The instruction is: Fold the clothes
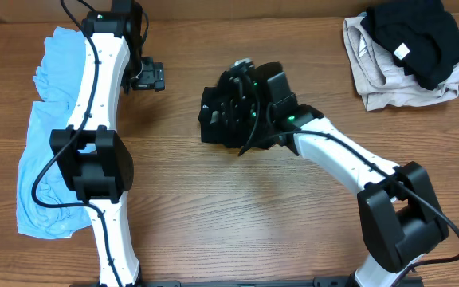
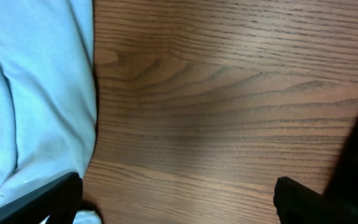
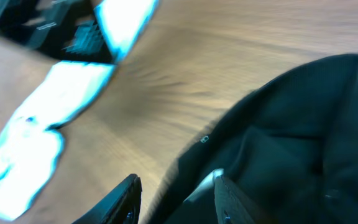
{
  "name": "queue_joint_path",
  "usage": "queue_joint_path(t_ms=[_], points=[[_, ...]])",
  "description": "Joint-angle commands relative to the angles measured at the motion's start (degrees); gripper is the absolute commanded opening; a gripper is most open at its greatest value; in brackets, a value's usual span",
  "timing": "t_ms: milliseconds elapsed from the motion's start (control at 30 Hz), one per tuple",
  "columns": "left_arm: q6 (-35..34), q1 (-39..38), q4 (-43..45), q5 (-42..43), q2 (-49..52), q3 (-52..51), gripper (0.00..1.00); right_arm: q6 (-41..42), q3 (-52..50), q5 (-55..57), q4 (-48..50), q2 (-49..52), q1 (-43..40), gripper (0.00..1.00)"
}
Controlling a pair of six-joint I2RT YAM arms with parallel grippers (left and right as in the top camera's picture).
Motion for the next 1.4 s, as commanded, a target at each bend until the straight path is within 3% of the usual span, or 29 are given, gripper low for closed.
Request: queue_joint_path(t_ms=[0, 133, 333, 667, 867, 1367], points=[[1.2, 0.7, 0.2, 0.9, 0.1, 0.0, 1.0, 0.3, 2.5, -7.2, 0.2, -0.5, 1.5, 0.42], [1.4, 0.9, 0.2, 0.9, 0.1, 0.0, 1.0, 0.3, 5.5, -6.2, -5.5, -0.5, 1.0, 0.45], [2.6, 1.0, 0.1, 2.4, 0.1, 0.0, 1.0, 0.3, 10.0, 4.4, -19.8, -0.5, -1.5, 0.49], [24.5, -0.2, -0.5, 29.5, 0.1, 0.0, 1.0, 6.0, 10.1, 6.2, -28.8, -1.1, -10.2, 0.64], [24.4, -1.4, 1.1, 29.6, 0.1, 0.0, 1.0, 3.8, 10.1, -1.9, -30.9, -1.6, -16.0, 0.65], [21.7, -1.4, 1.8, 28.9, 0.3, 0.0, 1.0, -0.1, 7.9, 4.2, -40.5, -1.4, -11.7, 0.64]])
